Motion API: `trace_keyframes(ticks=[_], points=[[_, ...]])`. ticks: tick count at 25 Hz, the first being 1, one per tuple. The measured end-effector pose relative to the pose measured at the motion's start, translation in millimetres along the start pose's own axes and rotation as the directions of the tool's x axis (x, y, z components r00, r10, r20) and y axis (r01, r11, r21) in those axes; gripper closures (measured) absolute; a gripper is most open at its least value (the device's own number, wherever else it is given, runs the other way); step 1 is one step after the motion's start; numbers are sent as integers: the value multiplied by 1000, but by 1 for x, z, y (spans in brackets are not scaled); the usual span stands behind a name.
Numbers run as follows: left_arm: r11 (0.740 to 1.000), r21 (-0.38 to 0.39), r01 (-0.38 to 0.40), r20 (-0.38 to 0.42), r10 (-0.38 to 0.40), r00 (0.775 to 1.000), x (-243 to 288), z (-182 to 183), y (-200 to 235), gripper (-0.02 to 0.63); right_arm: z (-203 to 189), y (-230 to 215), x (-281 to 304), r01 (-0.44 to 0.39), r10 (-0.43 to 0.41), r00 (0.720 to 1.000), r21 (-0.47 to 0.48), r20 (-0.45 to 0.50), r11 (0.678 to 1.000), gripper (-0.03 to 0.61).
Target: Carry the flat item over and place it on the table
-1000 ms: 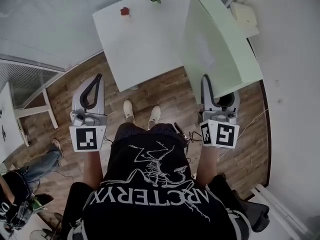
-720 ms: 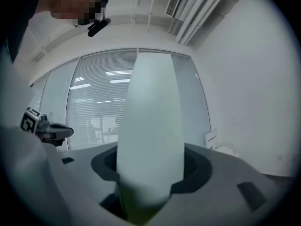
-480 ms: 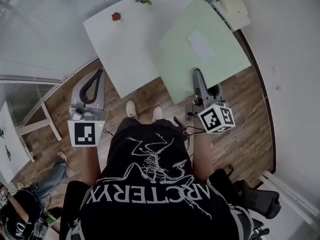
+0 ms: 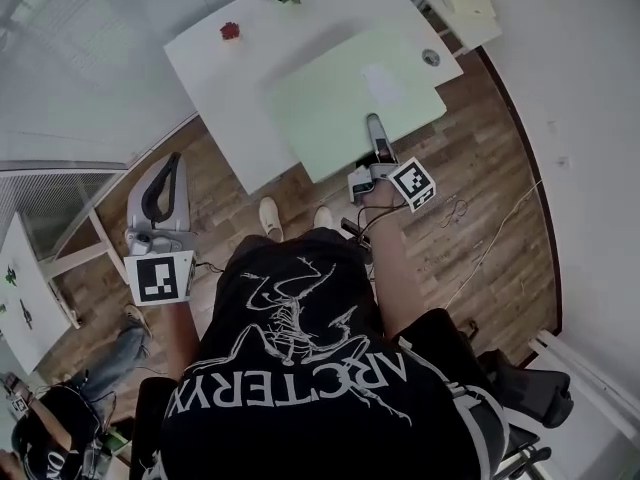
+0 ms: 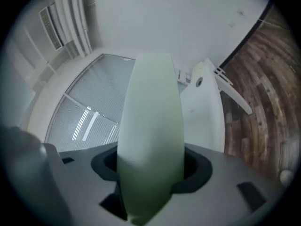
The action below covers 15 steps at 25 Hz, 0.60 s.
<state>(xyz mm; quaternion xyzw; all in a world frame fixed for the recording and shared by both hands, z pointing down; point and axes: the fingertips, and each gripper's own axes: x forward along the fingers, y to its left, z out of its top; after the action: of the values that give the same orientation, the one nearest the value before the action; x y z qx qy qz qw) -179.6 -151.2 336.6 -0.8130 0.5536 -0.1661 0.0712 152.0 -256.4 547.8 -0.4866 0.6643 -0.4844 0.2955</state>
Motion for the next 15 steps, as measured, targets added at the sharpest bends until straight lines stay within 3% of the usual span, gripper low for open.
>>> trace_keyframes(ticks=[6, 15], points=[[999, 11, -41, 15, 41, 999, -13, -2, 21, 617, -19, -50, 30, 48, -52, 998, 174, 18, 984, 314], [999, 18, -39, -14, 40, 999, -15, -13, 17, 617, -38, -93, 58, 141, -154, 988, 289, 22, 947, 314]])
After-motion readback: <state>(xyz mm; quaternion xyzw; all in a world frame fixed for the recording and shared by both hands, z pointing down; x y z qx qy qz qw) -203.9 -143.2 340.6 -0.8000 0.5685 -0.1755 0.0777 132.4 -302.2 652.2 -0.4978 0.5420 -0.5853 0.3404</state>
